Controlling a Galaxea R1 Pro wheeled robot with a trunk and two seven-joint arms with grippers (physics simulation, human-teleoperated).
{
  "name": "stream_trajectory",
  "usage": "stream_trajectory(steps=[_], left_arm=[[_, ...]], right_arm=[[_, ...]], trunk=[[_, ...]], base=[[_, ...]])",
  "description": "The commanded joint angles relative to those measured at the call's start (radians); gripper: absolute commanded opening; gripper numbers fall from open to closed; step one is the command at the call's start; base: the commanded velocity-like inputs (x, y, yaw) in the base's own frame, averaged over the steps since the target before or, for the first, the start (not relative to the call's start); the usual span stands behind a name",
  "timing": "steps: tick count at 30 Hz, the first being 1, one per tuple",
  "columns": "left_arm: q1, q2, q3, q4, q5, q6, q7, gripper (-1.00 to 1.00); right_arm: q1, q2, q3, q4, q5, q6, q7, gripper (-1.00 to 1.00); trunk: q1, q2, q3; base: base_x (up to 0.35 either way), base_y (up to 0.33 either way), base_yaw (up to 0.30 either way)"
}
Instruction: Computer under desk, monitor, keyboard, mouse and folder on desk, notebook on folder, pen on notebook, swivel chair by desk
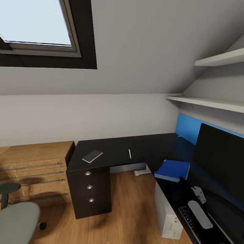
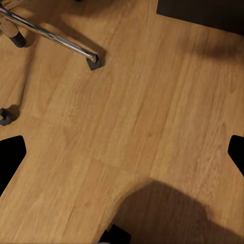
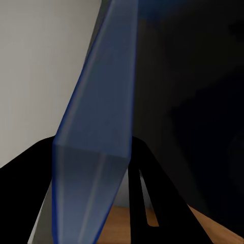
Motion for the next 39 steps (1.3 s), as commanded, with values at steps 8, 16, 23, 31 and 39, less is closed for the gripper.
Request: stream_trajectory(steps=[8,16,23,31,39], left_arm=[[0.000,0.002,-0.012,-0.001,-0.003,-0.002,0.005,1.00],[0.000,0.002,-0.010,-0.001,-0.002,-0.002,0.005,1.00],[0.000,0.002,-0.009,-0.001,-0.001,-0.002,0.005,1.00],[0.000,0.002,-0.007,-0.001,0.000,-0.002,0.005,1.00],[0.000,0.002,-0.007,-0.001,0.002,-0.002,0.005,1.00]], right_arm=[[-0.002,0.000,0.002,-0.001,-0.009,-0.004,-0.004,-1.00],[-0.003,-0.001,0.002,-0.001,-0.009,-0.004,-0.004,-1.00],[-0.009,-0.005,0.002,0.019,-0.009,-0.004,-0.004,-1.00],[-0.013,-0.029,0.001,0.037,-0.012,-0.003,-0.005,-1.00],[-0.016,-0.031,0.001,0.037,-0.013,-0.002,-0.005,-1.00]], trunk=[[0.000,-0.001,-0.001],[0.000,-0.001,-0.001],[0.000,-0.001,-0.001],[0.000,-0.001,-0.001],[0.000,-0.001,-0.001]], base=[[0.038,0.000,0.000],[0.109,0.000,0.000],[0.006,0.000,0.000],[0.000,0.000,0.000],[0.000,0.000,0.000]])
